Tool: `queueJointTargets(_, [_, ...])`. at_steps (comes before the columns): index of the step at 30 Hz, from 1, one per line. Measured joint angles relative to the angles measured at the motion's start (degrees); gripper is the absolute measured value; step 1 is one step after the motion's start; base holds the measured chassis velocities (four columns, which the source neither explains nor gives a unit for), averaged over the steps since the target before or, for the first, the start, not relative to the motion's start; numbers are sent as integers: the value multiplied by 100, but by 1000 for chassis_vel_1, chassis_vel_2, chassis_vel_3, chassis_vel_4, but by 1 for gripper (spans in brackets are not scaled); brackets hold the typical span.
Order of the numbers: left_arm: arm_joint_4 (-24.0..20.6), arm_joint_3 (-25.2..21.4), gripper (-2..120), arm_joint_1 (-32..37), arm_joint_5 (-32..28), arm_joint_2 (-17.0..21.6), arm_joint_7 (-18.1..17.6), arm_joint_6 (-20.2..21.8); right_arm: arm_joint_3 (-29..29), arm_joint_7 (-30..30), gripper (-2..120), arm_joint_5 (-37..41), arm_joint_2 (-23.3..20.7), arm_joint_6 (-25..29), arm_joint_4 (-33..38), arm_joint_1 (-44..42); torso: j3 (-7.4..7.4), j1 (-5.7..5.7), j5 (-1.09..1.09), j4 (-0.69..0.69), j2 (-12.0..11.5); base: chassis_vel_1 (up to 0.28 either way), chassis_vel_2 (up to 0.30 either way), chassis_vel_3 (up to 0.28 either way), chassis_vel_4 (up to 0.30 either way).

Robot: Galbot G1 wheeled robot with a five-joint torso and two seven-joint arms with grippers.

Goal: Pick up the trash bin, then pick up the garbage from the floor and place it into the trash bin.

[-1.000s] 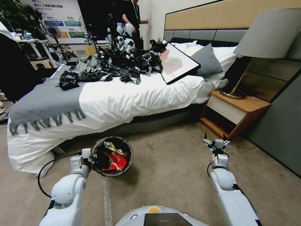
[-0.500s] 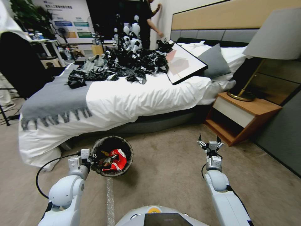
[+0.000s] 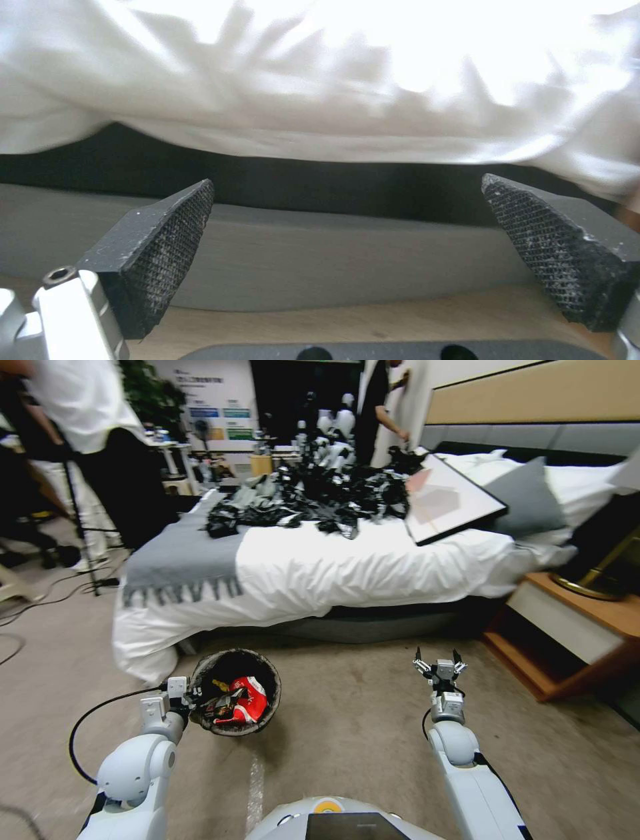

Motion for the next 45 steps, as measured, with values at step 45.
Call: queueJointTargets(45, [1,-77,0,45,-84,-11,-19,0,-211,-9,100,-70,20,43,-129,-17,0,0,0,0,0,114,112,115,116])
